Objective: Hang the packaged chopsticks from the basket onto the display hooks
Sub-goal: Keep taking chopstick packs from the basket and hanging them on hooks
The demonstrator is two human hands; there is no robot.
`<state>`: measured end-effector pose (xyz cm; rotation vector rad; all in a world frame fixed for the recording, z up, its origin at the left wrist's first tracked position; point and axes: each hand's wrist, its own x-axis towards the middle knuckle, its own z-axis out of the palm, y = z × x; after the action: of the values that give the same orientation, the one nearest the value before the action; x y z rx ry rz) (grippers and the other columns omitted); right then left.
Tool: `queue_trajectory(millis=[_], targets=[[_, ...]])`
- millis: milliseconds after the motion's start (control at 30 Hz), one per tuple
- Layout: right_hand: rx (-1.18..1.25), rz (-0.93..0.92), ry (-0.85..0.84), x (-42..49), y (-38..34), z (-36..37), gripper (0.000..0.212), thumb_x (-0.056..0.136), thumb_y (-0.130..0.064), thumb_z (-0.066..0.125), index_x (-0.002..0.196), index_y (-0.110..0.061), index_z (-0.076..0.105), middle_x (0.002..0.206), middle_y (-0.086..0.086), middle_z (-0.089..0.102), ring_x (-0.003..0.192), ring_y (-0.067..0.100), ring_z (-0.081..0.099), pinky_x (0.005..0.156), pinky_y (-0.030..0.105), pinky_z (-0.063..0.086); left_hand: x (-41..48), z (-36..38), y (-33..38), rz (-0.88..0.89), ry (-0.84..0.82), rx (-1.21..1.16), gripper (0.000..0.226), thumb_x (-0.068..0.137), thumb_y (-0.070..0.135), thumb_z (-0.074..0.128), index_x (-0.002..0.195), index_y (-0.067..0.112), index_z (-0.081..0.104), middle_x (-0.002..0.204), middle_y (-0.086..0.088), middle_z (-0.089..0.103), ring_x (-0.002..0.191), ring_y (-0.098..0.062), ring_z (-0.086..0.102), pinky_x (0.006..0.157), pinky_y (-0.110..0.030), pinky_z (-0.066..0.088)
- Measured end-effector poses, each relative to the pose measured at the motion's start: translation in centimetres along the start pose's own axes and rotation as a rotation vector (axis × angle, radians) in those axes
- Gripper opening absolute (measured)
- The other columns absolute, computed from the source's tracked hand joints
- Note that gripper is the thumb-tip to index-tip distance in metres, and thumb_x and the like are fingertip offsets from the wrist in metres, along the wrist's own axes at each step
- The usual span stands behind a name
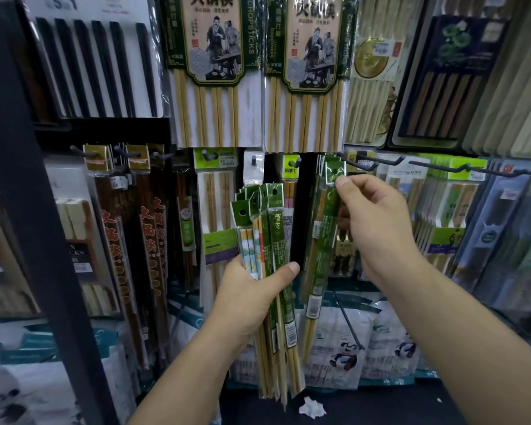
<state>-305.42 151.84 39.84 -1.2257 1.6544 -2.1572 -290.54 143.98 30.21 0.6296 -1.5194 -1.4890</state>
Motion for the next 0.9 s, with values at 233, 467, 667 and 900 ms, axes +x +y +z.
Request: queue_trajectory(millis=[233,467,667,900], targets=[[-0.045,0.005,0.087,1.4,-0.1,0.5,0.027,0.099,-0.032,0.065,0.073,-0.025,0.069,0.058,-0.013,0.050,0.061,0.006,0.048,0.070,0.030,0.048,0.2,0.1,-0.3,-0.007,-0.037,0.037,0.031,0.079,0.029,0.089,0.104,0.025,0.071,0.098,0.010,0.079,0.091,-0.007,0.074,0.080,-0.027,0.052],[-0.028,0.024,0.115,1.8,0.3,0.7,0.030,0.098,-0.032,0.065,0.070,-0.023,0.067,0.062,-0.007,0.048,0.063,0.010,0.046,0.071,0.030,0.047,0.1,0.0,-0.4,-0.009,-0.031,0.049,0.062,0.060,0.053,0.088,0.112,0.025,0.069,0.102,0.010,0.079,0.097,-0.009,0.074,0.092,-0.038,0.055],[-0.072,0.039,0.097,2.1,0.9,0.7,0.032,0.099,-0.034,0.064,0.074,-0.014,0.066,0.062,-0.001,0.043,0.061,0.015,0.041,0.064,0.032,0.042,0.1,0.0,-0.4,0.005,-0.038,0.052,0.050,0.066,0.045,0.088,0.109,0.025,0.070,0.100,0.009,0.079,0.094,-0.008,0.074,0.086,-0.033,0.054],[-0.200,-0.019,0.161,1.5,2.1,0.2,0.024,0.097,-0.039,0.066,0.081,-0.020,0.068,0.066,-0.008,0.058,0.055,-0.003,0.051,0.061,0.019,0.043,0.1,0.2,-0.1,0.005,-0.032,0.056,0.066,0.053,0.058,0.088,0.107,0.026,0.069,0.097,0.008,0.079,0.092,-0.010,0.075,0.093,-0.044,0.057]])
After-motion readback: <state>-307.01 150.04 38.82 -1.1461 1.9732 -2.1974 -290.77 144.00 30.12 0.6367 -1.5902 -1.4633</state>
